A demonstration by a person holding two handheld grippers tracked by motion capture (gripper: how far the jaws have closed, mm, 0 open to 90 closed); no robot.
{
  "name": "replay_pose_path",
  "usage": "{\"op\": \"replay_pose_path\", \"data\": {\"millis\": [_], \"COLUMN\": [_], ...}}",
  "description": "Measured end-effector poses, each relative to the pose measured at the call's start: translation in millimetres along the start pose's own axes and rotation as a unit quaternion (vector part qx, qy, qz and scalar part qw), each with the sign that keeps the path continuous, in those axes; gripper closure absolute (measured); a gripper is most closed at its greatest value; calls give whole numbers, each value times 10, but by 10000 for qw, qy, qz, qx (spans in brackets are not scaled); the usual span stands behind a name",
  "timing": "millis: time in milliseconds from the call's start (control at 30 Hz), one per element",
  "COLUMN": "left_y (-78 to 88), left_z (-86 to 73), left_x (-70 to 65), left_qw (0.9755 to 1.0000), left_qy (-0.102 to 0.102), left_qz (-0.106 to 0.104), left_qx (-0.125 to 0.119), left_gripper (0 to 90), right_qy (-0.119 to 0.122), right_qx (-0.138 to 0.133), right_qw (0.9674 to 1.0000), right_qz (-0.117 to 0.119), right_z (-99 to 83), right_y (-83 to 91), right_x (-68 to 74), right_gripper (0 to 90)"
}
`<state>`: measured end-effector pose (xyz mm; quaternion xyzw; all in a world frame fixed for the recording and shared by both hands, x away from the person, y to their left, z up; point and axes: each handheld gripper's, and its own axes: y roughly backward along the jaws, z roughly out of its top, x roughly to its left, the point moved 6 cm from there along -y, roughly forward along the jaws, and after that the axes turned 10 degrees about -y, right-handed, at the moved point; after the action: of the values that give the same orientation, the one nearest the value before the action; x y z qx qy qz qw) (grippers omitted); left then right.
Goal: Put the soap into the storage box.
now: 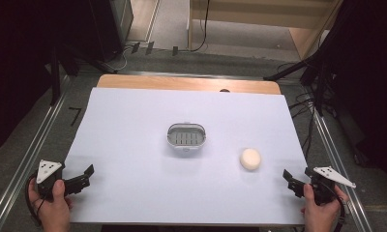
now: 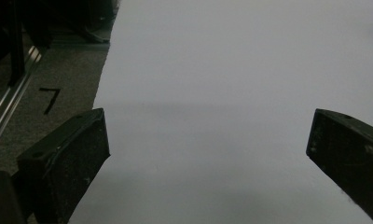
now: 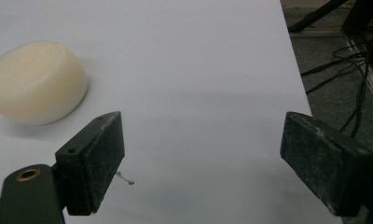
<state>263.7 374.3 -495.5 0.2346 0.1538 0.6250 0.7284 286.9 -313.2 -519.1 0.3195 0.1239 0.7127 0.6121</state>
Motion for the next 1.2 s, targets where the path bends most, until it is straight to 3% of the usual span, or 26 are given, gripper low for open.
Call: {"op": "replay_pose_path", "data": {"millis": [300, 533, 667, 767, 933, 1033, 1200], "left_y": [-5, -5, 4, 20, 55, 52, 41], "left_z": [-1, -2, -2, 3, 8, 8, 10], "left_x": [-11, -23, 11, -11, 4, 3, -15], "left_qw": [10000, 9996, 9993, 9993, 9988, 9988, 9988], "left_qy": [-74, -180, 1, -127, -35, -75, -150], "left_qz": [11, 201, 380, 340, 400, 424, 413], "left_qx": [14, 15, -10, -104, -274, -249, -208], "left_gripper": [0, 0, 0, 0, 0, 0, 0], "right_qy": [209, 284, 275, 329, 384, 427, 497], "right_qx": [225, 308, 402, 462, 597, 686, 797], "right_qw": [9994, 9991, 9988, 9982, 9972, 9964, 9946], "right_qz": [-164, -4, 96, 173, 252, 255, 443], "right_z": [10, 18, 40, 78, 104, 105, 135], "right_y": [-27, -40, -65, -79, -106, -130, -174], "right_x": [184, 388, 496, 583, 700, 741, 927], "right_gripper": [134, 133, 133, 133, 128, 119, 114]}}
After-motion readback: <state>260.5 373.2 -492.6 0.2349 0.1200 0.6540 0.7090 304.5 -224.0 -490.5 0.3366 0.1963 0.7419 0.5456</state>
